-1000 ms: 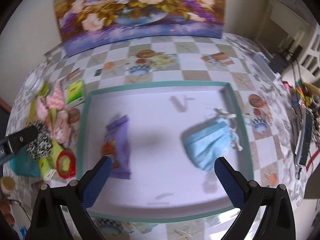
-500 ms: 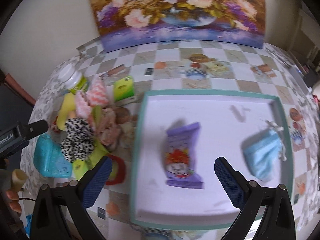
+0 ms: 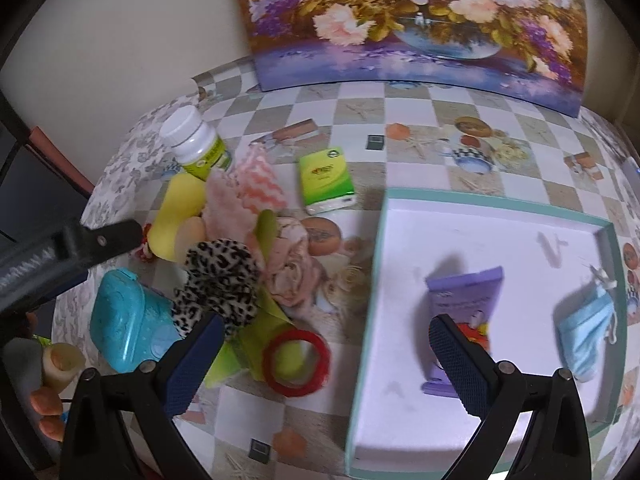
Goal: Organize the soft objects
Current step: 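Move both tools back over the pile of items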
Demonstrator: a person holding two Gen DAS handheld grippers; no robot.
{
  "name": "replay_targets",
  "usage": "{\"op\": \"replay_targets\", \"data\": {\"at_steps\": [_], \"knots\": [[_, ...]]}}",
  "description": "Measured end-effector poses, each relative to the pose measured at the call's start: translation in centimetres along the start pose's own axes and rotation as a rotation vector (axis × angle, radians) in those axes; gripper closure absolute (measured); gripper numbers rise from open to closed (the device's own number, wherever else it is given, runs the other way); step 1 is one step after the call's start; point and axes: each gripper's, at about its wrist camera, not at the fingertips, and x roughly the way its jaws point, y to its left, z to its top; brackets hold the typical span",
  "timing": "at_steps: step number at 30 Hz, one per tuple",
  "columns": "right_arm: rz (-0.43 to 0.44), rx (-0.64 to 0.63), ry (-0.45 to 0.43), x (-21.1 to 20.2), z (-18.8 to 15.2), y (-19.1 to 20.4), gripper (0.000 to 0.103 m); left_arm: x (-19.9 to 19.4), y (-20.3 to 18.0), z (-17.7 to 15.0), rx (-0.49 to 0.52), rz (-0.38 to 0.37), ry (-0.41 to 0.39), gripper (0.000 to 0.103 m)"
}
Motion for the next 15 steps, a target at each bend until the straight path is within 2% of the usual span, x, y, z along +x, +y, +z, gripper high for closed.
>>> {"op": "replay_targets", "data": {"at_steps": [15], "knots": [[0.046,0.012,0.009,1.5,2.6,2.4,0.000,2.4,3.0,1.9,-0.076,0.069,0.051,0.002]]}}
